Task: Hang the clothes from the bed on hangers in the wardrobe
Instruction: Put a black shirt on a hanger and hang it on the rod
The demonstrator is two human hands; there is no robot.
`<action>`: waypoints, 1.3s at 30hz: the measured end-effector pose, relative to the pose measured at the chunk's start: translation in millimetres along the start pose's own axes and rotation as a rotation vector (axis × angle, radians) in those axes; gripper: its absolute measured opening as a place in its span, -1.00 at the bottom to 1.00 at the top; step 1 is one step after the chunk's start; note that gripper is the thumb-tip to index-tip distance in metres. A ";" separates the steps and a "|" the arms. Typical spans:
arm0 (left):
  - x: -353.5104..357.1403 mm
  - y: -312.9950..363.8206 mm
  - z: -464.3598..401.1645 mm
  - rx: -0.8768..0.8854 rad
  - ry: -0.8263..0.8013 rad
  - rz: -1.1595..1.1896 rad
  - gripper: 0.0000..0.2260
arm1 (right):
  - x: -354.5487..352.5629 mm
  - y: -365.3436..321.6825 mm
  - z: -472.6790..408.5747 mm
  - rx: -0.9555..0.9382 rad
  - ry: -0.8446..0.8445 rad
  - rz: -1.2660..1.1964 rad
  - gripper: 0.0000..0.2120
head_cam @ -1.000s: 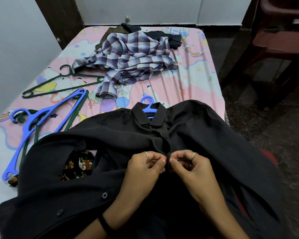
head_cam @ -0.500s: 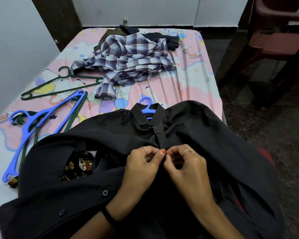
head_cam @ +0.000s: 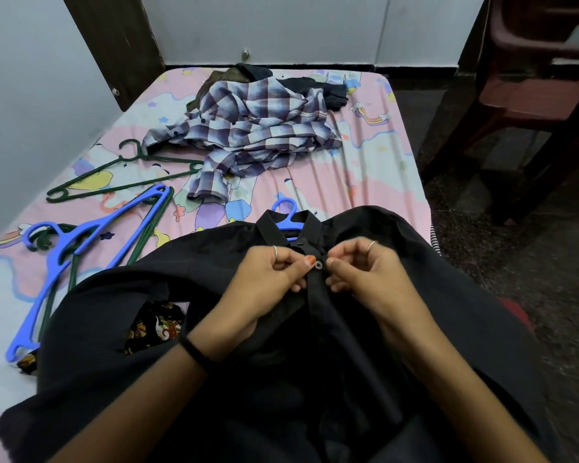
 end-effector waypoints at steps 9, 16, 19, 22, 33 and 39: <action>-0.7 16.9 -60.0 0.000 -0.102 -0.240 -0.81 | 47.1 -27.0 63.6 -0.599 -0.185 1.147 -0.72; 6.8 6.7 -79.3 0.020 -0.154 -0.396 -0.81 | 65.7 32.7 23.3 -0.369 -0.338 1.590 -0.64; 9.3 -2.0 -82.3 0.037 -0.157 -0.447 -0.81 | 69.8 42.9 5.9 -0.281 -0.328 1.718 -0.68; 11.0 -6.6 -85.0 0.058 -0.157 -0.462 -0.81 | 67.5 38.8 -7.9 -0.250 -0.277 1.735 -0.70; 7.6 -19.4 -86.4 0.058 -0.179 -0.404 -0.84 | 30.6 -3.1 21.0 -0.405 -0.076 1.186 -0.76; -16.9 -20.1 -61.3 0.054 -0.178 -0.326 -0.83 | 1.9 11.3 11.6 -0.250 -0.036 0.714 -0.74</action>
Point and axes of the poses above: each hand's wrist, its own z-axis away from the middle knuckle, its own x-axis out of the palm, y = z × x, the point moved 6 cm from there along -z, towards the middle knuckle, and after that the axes turned 5 degrees about y, right-handed, at the moved point
